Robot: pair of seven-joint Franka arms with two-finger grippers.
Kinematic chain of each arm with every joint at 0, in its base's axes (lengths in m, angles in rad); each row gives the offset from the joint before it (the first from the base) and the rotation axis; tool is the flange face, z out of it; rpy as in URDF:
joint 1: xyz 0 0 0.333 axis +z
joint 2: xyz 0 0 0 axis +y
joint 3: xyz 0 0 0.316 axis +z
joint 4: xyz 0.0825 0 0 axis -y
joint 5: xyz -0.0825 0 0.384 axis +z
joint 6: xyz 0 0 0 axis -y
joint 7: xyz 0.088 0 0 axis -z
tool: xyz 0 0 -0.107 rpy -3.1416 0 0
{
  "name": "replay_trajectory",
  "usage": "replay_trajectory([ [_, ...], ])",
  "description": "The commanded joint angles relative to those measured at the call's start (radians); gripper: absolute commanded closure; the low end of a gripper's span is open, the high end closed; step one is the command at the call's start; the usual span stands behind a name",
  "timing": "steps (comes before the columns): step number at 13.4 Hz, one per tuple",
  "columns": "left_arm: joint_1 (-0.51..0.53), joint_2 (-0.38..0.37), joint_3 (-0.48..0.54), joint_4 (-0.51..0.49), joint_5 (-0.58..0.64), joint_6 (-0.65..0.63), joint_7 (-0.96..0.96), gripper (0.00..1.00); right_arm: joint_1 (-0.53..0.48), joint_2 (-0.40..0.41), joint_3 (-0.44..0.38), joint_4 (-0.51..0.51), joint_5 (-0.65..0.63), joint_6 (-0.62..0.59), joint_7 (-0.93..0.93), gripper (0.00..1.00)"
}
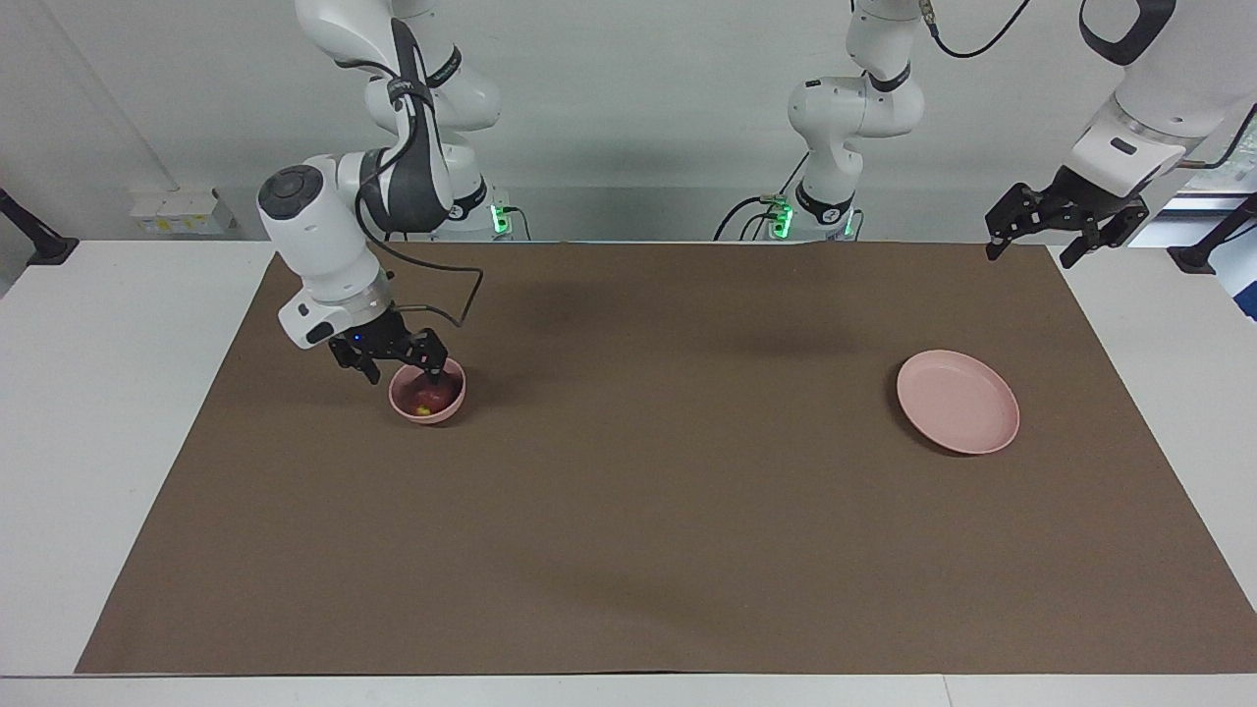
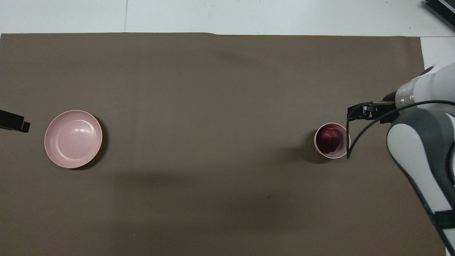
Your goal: Move apple from plate to bowl
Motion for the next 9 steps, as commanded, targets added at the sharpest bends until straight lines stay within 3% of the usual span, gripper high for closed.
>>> replay_trajectory([
  [1, 0.003, -0.011, -0.006, 0.010, 0.024, -0.029, 0.005, 0.00, -0.011, 0.001, 0.001, 0.153, -0.026, -0.192, 0.027, 0.00],
  [6, 0.004, -0.018, -0.004, 0.018, 0.027, -0.030, 0.005, 0.00, -0.014, 0.004, -0.002, 0.317, -0.041, -0.416, 0.029, 0.00],
  [9, 0.004, -0.020, -0.010, 0.016, 0.024, -0.018, 0.003, 0.00, -0.008, 0.001, 0.000, 0.310, -0.048, -0.360, 0.030, 0.00],
])
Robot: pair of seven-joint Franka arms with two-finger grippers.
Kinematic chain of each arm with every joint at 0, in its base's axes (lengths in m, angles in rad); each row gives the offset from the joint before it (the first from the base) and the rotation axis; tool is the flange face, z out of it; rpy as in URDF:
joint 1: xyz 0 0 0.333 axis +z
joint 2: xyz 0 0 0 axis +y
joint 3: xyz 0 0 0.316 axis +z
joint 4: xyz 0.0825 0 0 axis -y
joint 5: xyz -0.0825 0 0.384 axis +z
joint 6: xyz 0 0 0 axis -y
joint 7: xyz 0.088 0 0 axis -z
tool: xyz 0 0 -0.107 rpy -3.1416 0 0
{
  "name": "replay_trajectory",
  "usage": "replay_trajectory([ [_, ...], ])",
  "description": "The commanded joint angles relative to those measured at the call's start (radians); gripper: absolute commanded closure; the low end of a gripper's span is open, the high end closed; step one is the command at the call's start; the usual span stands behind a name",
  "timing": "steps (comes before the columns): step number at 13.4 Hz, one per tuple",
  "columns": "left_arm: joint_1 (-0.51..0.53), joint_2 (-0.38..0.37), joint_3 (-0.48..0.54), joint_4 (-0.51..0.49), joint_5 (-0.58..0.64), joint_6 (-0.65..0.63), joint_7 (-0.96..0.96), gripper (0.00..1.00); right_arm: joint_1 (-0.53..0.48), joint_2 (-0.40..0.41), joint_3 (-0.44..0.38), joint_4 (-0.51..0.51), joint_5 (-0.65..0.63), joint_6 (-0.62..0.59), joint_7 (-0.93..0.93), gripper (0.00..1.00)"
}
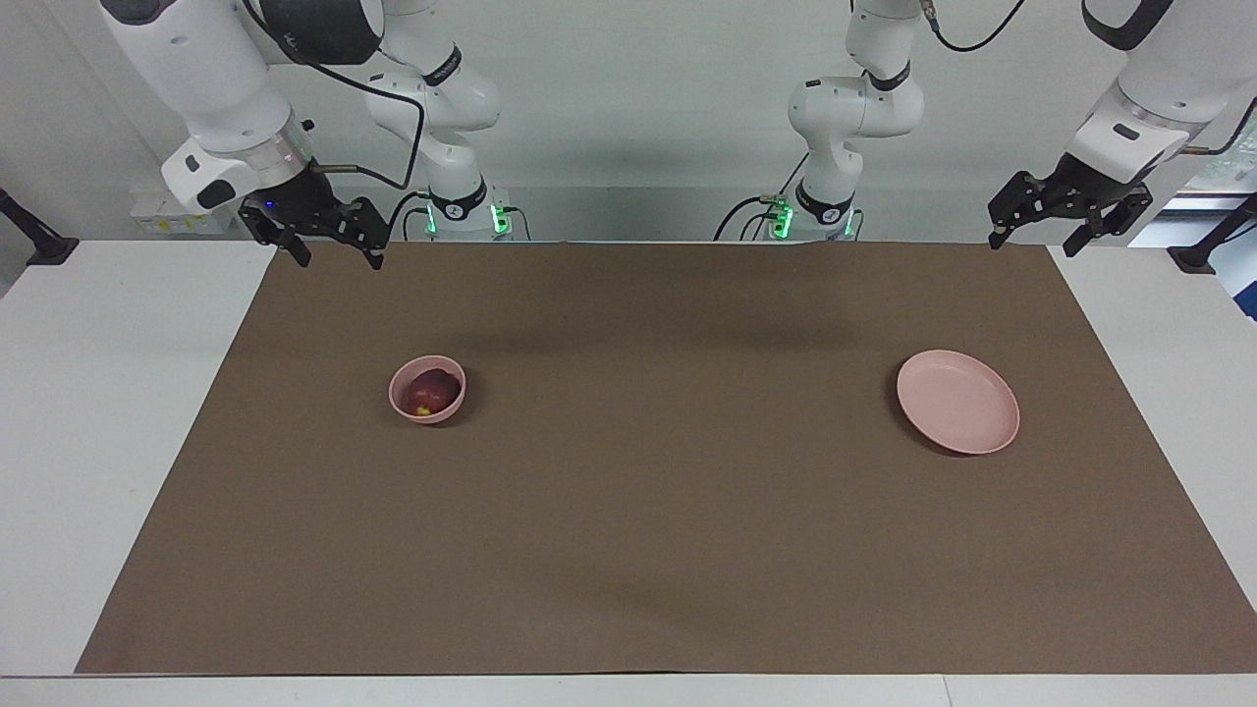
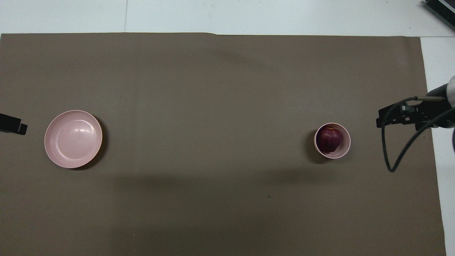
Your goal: Move apple from plate to bowl
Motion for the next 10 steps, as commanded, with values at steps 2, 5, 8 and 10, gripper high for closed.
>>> replay_trajectory([
  [2, 0.014, -0.003, -0.008, 0.013, 0.021, -0.003, -0.001, 0.00, 0.000, 0.016, 0.011, 0.016, -0.045, 0.059, 0.020, 0.00],
  [5, 0.009, -0.002, -0.005, 0.010, 0.024, 0.022, 0.002, 0.00, -0.001, 0.016, 0.008, 0.016, -0.032, 0.073, 0.023, 0.00],
  [8, 0.009, -0.002, -0.005, 0.007, 0.024, 0.036, 0.003, 0.00, 0.000, 0.016, 0.010, 0.016, -0.027, 0.073, 0.023, 0.00],
  [10, 0.007, -0.002, -0.004, 0.007, 0.025, 0.043, 0.005, 0.00, 0.002, 0.016, 0.010, 0.016, -0.027, 0.073, 0.021, 0.00],
])
